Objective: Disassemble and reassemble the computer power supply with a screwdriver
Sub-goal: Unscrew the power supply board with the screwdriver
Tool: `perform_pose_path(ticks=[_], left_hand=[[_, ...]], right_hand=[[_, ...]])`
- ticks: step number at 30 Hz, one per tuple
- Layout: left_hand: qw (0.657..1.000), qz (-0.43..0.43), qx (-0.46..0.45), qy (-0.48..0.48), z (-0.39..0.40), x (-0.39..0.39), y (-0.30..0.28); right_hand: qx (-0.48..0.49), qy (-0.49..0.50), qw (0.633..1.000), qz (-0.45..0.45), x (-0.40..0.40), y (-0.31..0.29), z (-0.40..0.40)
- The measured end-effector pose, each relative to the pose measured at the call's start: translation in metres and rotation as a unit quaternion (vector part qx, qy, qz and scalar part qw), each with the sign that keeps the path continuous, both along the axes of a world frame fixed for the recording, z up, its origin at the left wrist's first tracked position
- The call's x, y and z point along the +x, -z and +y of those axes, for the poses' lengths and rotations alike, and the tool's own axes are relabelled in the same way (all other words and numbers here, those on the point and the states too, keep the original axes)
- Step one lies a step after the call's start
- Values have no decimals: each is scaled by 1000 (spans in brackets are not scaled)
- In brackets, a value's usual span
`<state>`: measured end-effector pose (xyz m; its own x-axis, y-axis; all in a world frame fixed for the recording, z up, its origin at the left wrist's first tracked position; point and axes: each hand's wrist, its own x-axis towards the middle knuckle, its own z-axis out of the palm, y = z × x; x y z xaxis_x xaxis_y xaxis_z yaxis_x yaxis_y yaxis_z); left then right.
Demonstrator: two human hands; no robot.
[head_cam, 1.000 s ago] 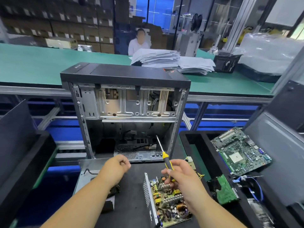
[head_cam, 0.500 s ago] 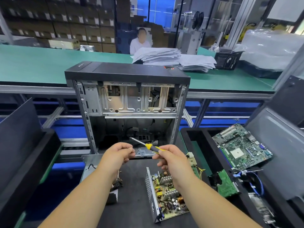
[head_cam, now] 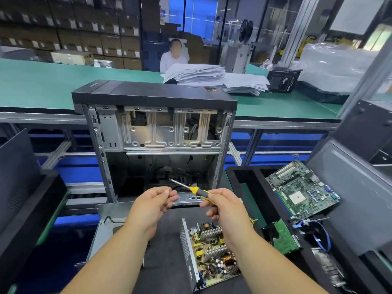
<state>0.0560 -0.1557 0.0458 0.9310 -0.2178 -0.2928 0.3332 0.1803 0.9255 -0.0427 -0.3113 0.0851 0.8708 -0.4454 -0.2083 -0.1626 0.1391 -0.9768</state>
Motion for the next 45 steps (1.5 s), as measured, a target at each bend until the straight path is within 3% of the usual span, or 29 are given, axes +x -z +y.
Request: perform_pose_path(ticks=[14,26,34,39,45], left_hand=[[999,35,-23,-12,-42,-44,7],[995,82,-40,-29,-102,-119,14],[997,66,-21,-19,-120,-164,20],[999,15,49,14,-133,-189,29],[998,32,37,28,-145,-208,28]], right_hand=[[-58,-33,998,8,-50,10,-42],[-46,-20,999,20,-126,30,-106],[-50,-25,998,25,-175,35,-129],[-58,-26,998,29,-202,36,-139],[-59,-1,998,27,-230,35,-153]])
